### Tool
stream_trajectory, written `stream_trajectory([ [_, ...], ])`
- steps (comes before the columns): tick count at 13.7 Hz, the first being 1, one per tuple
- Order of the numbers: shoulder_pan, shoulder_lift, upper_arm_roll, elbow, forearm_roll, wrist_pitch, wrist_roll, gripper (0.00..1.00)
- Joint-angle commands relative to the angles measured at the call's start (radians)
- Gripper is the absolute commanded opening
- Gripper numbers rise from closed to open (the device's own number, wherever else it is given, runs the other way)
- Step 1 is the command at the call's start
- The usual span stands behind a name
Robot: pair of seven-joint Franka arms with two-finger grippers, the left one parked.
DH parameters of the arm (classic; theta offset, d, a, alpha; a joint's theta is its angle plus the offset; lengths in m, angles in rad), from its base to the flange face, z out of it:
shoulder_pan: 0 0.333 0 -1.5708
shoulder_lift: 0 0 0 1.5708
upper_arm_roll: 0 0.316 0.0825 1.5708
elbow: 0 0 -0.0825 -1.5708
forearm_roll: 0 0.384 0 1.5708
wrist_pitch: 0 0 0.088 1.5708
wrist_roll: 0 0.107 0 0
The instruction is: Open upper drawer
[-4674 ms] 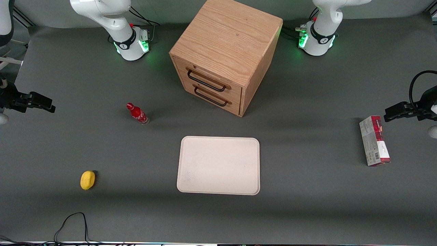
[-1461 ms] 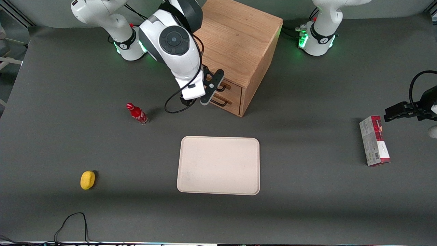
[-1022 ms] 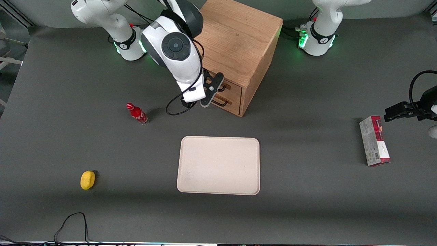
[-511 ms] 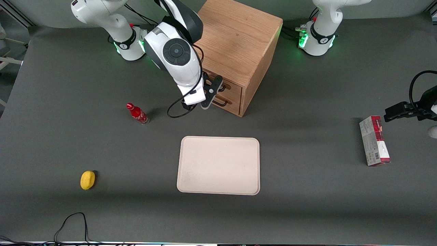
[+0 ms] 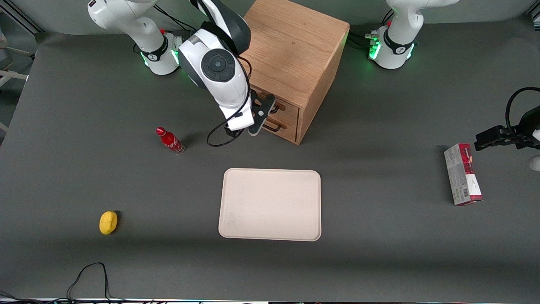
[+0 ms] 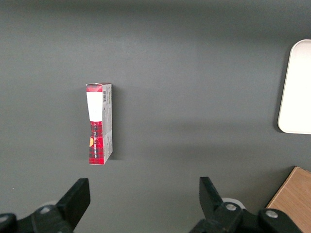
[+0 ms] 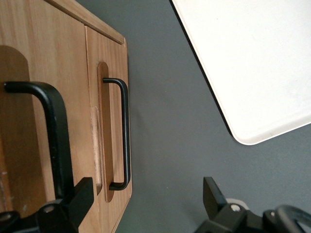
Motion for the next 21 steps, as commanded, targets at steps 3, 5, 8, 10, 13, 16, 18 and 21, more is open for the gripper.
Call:
stream_trajectory([
  [3,-0.002,-0.03,-0.007,-0.021,0.027,0.011,-0.033,1.0],
  [5,-0.004,-0.029,-0.007,-0.019,0.027,0.011,-0.044,1.0],
  [8,-0.005,-0.044,-0.011,-0.015,0.033,-0.007,-0.055,1.0],
  [10,-0.007,-0.058,-0.016,-0.013,0.094,-0.023,-0.07,1.0],
  [13,-0.008,-0.055,-0.031,-0.013,0.157,-0.042,-0.149,1.0],
  [16,-0.008,-0.046,-0.056,-0.019,0.206,-0.061,-0.213,1.0],
  [18,-0.007,-0.043,-0.057,-0.022,0.21,-0.069,-0.217,1.0],
  [21,0.001,-0.001,-0.062,-0.022,0.193,-0.037,-0.208,1.0],
])
